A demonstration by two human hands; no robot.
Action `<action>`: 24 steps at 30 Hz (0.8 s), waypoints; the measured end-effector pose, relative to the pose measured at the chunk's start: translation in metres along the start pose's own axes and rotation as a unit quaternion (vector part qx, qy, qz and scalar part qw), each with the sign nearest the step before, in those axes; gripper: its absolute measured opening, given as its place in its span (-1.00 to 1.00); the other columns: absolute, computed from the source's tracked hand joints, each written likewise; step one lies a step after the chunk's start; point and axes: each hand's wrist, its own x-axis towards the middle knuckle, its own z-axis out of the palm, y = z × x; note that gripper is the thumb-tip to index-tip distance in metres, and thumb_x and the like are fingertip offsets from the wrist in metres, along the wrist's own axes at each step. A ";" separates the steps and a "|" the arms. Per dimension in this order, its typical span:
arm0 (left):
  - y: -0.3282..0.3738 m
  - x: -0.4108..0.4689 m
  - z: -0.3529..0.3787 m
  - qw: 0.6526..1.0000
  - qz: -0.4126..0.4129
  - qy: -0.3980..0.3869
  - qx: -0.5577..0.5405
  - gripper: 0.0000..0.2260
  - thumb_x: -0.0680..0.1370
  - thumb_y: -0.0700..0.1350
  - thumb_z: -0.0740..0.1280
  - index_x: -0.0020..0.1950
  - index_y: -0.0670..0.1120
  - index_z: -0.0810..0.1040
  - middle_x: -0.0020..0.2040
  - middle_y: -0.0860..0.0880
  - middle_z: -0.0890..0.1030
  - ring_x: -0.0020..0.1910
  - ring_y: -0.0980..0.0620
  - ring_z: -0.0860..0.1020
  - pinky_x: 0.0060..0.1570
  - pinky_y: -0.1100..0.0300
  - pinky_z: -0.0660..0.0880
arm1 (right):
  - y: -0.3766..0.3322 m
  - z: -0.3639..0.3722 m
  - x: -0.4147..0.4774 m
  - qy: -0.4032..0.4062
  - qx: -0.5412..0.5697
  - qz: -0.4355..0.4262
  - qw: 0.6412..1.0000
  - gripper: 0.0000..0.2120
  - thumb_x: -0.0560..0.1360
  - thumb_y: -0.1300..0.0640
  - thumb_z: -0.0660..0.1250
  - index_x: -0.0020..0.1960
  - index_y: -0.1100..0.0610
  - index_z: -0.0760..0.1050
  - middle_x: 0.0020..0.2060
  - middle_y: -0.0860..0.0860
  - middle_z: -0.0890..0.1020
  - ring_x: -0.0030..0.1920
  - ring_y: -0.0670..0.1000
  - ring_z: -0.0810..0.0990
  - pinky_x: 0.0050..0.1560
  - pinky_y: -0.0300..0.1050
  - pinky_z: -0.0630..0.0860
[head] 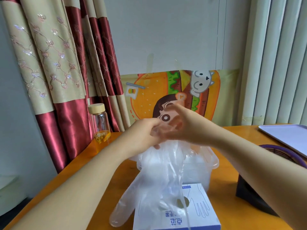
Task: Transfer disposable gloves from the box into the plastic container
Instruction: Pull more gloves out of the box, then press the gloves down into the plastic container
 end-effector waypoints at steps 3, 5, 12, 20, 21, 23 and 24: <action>-0.018 0.003 -0.002 0.999 -0.004 -0.011 -0.047 -0.80 0.49 -0.15 0.44 0.07 0.05 0.55 -0.04 0.12 0.63 -0.24 0.28 0.61 -0.21 0.45 0.48 | 0.023 -0.006 0.008 -0.098 -0.007 0.025 0.995 -0.62 0.42 0.10 0.46 0.20 -0.01 0.47 -0.13 -0.06 0.69 -0.11 -0.05 0.65 0.01 -0.09 0.57; -0.033 0.005 -0.004 0.996 -0.035 -0.028 -0.081 -0.75 0.48 -0.16 0.44 0.07 0.10 0.51 -0.03 0.04 0.65 -0.21 0.13 0.65 -0.19 0.37 0.51 | 0.035 -0.003 0.009 -0.092 0.035 0.035 0.995 -0.72 0.44 0.15 0.44 0.05 -0.07 0.42 -0.17 -0.05 0.69 -0.12 -0.04 0.64 0.06 -0.03 0.55; -0.093 0.030 -0.004 0.987 -0.148 0.045 0.037 -0.81 0.55 -0.17 0.35 0.07 0.10 0.51 -0.01 0.11 0.61 0.01 0.06 0.59 0.08 0.11 0.53 | 0.069 0.015 0.012 -0.038 0.088 0.066 0.993 -0.84 0.54 0.32 0.23 -0.13 0.13 0.30 -0.22 0.14 0.58 -0.32 -0.09 0.65 -0.27 -0.06 0.50; -0.052 0.047 0.052 0.972 0.013 -0.100 0.213 -0.77 0.59 0.01 0.29 0.23 0.17 0.56 0.28 0.13 0.49 0.19 0.07 0.47 0.13 0.14 0.43 | 0.122 0.041 0.021 0.031 -0.049 0.204 0.977 -0.80 0.53 0.32 0.15 -0.19 0.08 0.34 -0.19 0.03 0.58 -0.34 -0.07 0.61 -0.49 -0.32 0.39; -0.055 0.049 0.058 0.960 -0.017 -0.170 0.222 -0.73 0.58 0.04 0.29 0.27 0.16 0.54 0.35 0.10 0.46 0.22 0.05 0.48 0.10 0.16 0.43 | 0.122 0.043 0.020 0.029 -0.086 0.209 0.974 -0.83 0.52 0.32 0.15 -0.15 0.07 0.34 -0.17 0.03 0.57 -0.27 0.01 0.60 -0.42 -0.23 0.46; -0.064 0.057 0.066 0.941 -0.065 -0.244 0.227 -0.69 0.58 0.04 0.28 0.33 0.14 0.50 0.41 0.07 0.42 0.23 0.03 0.49 0.11 0.21 0.42 | 0.120 0.043 0.017 0.010 -0.218 0.196 0.956 -0.85 0.50 0.27 0.18 -0.04 0.04 0.33 -0.12 0.02 0.57 -0.18 0.06 0.53 -0.30 -0.13 0.47; -0.070 0.061 0.068 0.935 -0.074 -0.263 0.227 -0.68 0.59 0.01 0.28 0.35 0.13 0.48 0.42 0.06 0.41 0.24 0.03 0.49 0.13 0.24 0.40 | 0.117 0.042 0.016 0.005 -0.289 0.169 0.942 -0.85 0.50 0.23 0.20 0.02 0.03 0.33 -0.06 0.00 0.55 -0.11 0.06 0.50 -0.24 -0.14 0.42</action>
